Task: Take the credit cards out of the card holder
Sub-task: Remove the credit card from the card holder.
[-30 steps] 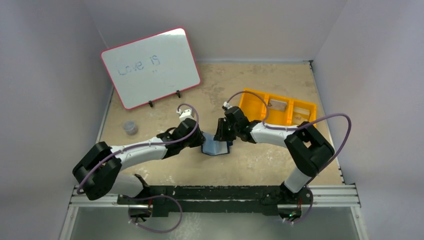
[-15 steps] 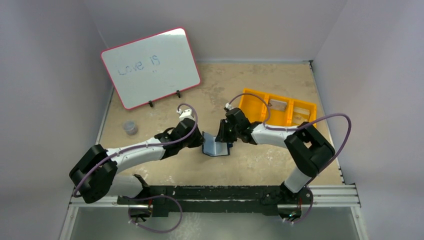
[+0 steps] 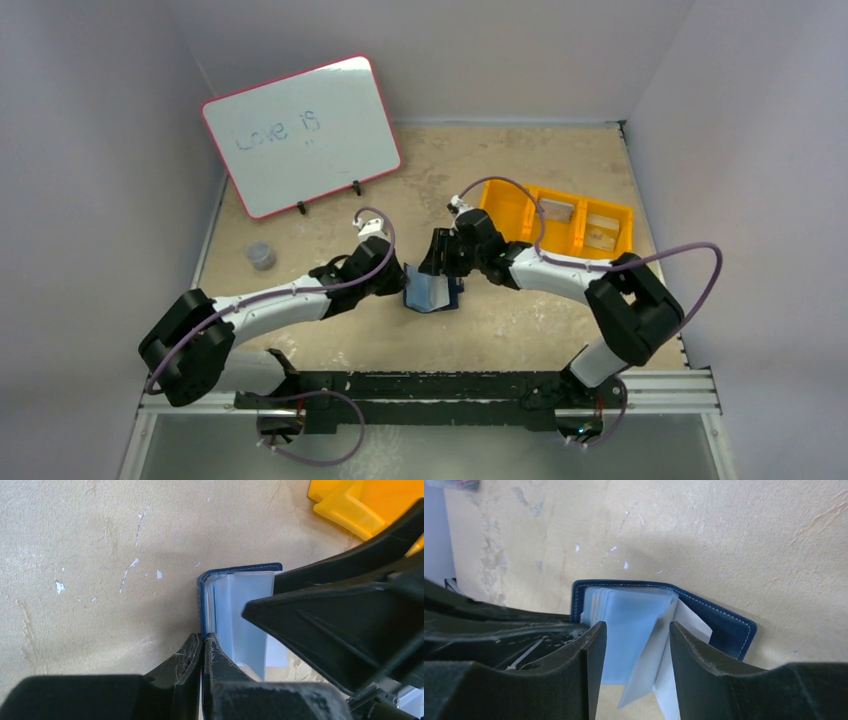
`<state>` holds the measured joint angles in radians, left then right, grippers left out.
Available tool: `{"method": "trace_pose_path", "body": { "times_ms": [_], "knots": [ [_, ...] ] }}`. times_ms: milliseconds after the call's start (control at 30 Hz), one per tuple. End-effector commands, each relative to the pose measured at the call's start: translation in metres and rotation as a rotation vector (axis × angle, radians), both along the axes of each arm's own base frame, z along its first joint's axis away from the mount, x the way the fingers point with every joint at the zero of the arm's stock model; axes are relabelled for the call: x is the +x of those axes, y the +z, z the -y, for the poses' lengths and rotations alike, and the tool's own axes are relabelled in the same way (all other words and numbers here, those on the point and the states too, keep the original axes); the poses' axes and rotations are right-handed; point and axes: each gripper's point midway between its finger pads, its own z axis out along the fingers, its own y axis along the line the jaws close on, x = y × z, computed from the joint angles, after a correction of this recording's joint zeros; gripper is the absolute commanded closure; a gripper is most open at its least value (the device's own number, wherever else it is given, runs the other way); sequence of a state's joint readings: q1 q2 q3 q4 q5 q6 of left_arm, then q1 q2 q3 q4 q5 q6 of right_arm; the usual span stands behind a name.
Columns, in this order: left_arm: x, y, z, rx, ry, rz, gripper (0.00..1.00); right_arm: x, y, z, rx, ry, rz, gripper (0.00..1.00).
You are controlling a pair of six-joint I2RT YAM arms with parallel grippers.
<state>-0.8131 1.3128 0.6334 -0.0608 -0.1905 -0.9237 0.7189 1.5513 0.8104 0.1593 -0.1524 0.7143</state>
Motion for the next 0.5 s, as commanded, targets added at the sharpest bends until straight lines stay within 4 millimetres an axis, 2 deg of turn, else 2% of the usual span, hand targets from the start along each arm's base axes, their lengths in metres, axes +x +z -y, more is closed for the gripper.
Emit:
{"method": "trace_pose_path", "body": {
  "times_ms": [0, 100, 300, 467],
  "knots": [
    [0.011, 0.021, 0.010, -0.055, 0.010, 0.060, 1.00, 0.006, 0.004, -0.018, 0.049, 0.047, 0.013, 0.47],
    [0.011, 0.021, 0.009, -0.054, 0.011, 0.063, 1.00, 0.005, 0.012, -0.023, 0.084, 0.068, 0.026, 0.44],
    [0.012, 0.022, 0.009, -0.058, 0.014, 0.067, 1.00, 0.003, 0.014, -0.024, 0.088, 0.072, 0.029, 0.41],
    [0.013, 0.022, 0.010, -0.060, 0.016, 0.070, 1.00, 0.004, -0.007, -0.020, 0.017, 0.052, -0.010, 0.42]
  ]
}}
